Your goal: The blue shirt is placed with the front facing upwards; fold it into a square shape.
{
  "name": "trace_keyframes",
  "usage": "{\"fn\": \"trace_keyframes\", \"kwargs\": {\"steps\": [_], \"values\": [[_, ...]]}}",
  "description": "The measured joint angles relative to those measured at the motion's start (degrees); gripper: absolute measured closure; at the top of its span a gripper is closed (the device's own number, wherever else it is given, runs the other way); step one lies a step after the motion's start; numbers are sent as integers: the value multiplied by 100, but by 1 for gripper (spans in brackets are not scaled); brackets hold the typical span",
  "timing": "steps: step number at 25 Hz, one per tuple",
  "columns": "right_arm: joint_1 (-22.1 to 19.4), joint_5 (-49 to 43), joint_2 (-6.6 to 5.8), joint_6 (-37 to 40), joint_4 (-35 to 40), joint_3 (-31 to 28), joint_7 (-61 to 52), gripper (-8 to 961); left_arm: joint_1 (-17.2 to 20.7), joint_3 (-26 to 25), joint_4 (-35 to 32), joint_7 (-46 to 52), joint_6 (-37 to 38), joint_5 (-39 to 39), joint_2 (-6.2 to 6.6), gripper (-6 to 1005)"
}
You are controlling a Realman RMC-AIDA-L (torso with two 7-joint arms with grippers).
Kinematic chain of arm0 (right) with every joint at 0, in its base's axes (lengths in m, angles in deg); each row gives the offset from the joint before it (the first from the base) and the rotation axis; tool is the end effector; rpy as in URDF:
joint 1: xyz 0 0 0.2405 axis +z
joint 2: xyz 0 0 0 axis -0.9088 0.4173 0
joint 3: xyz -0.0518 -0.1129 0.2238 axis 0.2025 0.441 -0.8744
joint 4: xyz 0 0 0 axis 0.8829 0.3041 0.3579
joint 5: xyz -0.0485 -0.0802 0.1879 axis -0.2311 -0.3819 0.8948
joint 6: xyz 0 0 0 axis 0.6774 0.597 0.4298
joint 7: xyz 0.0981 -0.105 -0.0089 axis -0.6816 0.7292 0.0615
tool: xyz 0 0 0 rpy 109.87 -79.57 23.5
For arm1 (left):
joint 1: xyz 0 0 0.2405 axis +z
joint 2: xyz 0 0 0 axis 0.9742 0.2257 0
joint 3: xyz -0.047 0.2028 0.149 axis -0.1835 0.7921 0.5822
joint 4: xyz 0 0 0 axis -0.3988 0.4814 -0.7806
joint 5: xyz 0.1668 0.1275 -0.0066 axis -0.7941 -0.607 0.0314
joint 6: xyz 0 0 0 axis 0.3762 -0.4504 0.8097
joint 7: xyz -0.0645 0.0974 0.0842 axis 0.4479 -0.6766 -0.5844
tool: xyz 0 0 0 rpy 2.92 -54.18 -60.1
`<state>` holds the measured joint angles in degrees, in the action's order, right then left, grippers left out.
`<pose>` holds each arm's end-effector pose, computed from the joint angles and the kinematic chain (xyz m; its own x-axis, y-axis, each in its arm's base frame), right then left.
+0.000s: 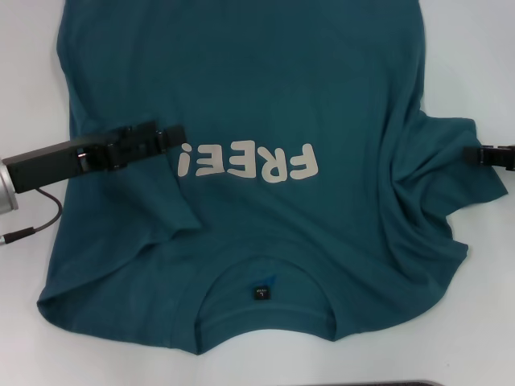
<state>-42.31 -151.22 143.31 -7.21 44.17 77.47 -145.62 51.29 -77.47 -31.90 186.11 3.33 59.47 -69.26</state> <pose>0.3704 0.3043 0.0535 0.3801 -0.7945 -0.4736 -0.9247 -0.3144 -0.2148 -0.2832 0.3028 -0.0059 0.3959 0.6826 0.6143 0.8148 -0.5696 0.1079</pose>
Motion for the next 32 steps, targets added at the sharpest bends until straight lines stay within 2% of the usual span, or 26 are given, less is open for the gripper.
{"fn": "trace_keyframes", "kwargs": {"steps": [12, 17, 28, 32], "values": [[-71, 45, -50, 40, -7, -227, -1, 873, 0, -26, 0, 0, -18, 0, 0, 96], [-147, 48, -70, 60, 42, -392, 1, 942, -2, -31, 0, 13, -16, 0, 0, 95], [-362, 14, -260, 194, 53, -678, -89, 942, -19, -2, 0, 32, -19, 0, 0, 96], [-423, 12, -295, 214, 59, -756, -126, 942, -24, -6, 0, 45, -10, 0, -3, 96]]}}
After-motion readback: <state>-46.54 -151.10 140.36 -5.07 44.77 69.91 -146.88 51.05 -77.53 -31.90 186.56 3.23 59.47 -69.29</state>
